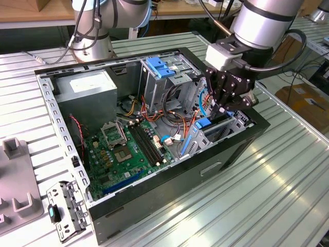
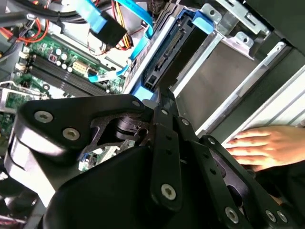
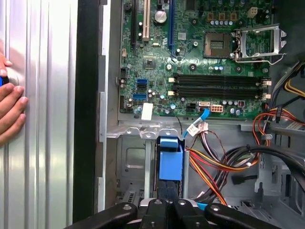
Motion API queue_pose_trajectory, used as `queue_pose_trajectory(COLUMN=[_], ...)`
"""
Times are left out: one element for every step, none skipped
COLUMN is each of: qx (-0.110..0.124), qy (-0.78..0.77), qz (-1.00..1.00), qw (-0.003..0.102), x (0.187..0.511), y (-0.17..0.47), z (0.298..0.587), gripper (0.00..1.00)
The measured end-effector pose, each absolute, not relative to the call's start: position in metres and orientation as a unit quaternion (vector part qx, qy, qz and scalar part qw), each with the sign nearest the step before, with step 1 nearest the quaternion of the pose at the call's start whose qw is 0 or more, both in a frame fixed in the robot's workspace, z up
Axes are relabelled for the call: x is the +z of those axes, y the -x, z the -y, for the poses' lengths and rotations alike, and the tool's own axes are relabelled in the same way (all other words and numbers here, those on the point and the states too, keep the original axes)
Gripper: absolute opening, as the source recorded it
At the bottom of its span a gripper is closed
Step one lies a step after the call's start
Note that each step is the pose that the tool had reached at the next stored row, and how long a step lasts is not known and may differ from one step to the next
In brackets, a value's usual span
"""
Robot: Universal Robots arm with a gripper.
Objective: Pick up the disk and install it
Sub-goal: 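Insert the first disk wire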
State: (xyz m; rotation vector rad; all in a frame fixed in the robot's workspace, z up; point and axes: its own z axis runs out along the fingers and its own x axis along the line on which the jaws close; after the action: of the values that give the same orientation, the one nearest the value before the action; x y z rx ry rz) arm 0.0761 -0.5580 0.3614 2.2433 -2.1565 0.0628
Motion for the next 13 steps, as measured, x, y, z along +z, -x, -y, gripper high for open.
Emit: queue_pose_trajectory(qx=[0.020,0.020,0.020,0.020,0.020,0.020,0.020,0.020,0.020,0.019,0.019,0.019,0.019], qy=[-0.723,-0.726,-0.728,-0.729,-0.732,-0.733,-0.734,-0.734,-0.734,-0.734,-0.734,-0.734,-0.734], qz=[0.690,0.688,0.686,0.684,0.680,0.679,0.679,0.679,0.679,0.679,0.679,0.679,0.678], qw=[0.015,0.015,0.015,0.015,0.015,0.015,0.015,0.015,0.015,0.015,0.015,0.015,0.015], x=[0.365,0.369,0.371,0.371,0.371,0.371,0.371,0.371,0.371,0.371,0.371,0.371,0.371], y=[-0.076,-0.076,-0.076,-0.076,-0.078,-0.081,-0.088,-0.092,-0.097,-0.101,-0.106,-0.109,-0.111], z=[0.558,0.558,0.558,0.558,0.558,0.558,0.558,0.558,0.558,0.557,0.557,0.557,0.557], gripper=[0.11,0.11,0.11,0.11,0.11,0.11,0.11,0.11,0.11,0.11,0.11,0.11,0.11])
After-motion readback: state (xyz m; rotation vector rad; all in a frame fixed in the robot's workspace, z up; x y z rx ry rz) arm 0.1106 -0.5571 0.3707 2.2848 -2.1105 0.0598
